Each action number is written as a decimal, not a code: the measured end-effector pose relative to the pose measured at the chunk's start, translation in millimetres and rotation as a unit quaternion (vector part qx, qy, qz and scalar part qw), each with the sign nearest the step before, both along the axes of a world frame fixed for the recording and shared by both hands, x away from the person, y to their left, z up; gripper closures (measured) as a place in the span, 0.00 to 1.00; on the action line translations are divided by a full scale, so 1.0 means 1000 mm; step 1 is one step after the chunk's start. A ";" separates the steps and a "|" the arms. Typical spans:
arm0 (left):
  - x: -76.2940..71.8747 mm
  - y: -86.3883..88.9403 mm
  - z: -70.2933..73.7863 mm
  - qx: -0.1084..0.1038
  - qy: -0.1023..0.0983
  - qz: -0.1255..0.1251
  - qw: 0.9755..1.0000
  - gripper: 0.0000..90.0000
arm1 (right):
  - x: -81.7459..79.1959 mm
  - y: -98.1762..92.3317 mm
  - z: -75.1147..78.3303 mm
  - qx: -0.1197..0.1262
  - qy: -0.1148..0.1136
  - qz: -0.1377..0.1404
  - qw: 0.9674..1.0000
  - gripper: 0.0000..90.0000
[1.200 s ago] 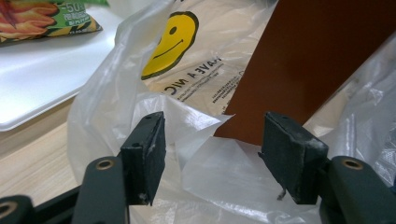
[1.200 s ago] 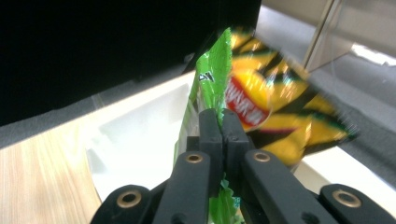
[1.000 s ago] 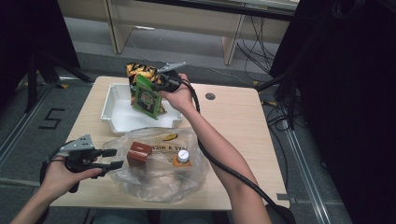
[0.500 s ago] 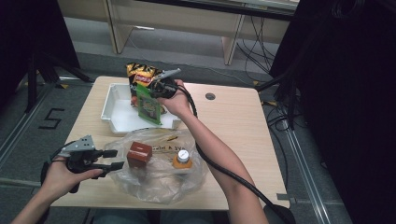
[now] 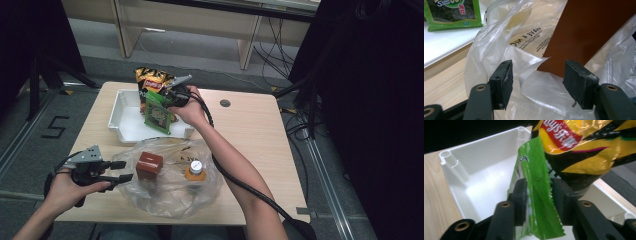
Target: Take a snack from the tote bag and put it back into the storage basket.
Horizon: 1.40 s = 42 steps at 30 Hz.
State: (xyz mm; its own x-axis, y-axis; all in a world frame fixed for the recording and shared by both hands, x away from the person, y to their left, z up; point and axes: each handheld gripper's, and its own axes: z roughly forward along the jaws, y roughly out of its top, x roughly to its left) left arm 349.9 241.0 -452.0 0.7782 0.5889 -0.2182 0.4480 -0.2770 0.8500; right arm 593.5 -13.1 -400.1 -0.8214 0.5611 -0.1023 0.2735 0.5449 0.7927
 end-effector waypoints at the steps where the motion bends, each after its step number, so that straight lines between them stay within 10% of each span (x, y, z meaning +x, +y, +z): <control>1: 0.000 0.000 0.000 0.001 -0.001 0.003 1.000 0.45 | 0.000 -0.001 0.001 0.001 -0.005 -0.003 1.000 0.69; 18: -0.004 0.001 0.014 -0.007 -0.024 0.004 1.000 0.46 | -0.033 -0.032 0.049 0.014 -0.023 -0.004 1.000 0.59; 29: -0.013 -0.004 0.043 -0.023 -0.063 -0.012 0.998 0.46 | -0.111 -0.077 0.076 0.056 0.006 0.041 0.998 0.68; 42: -0.029 -0.027 0.067 -0.053 -0.092 -0.022 0.994 0.43 | -0.174 -0.124 0.060 0.068 0.024 0.042 0.996 0.77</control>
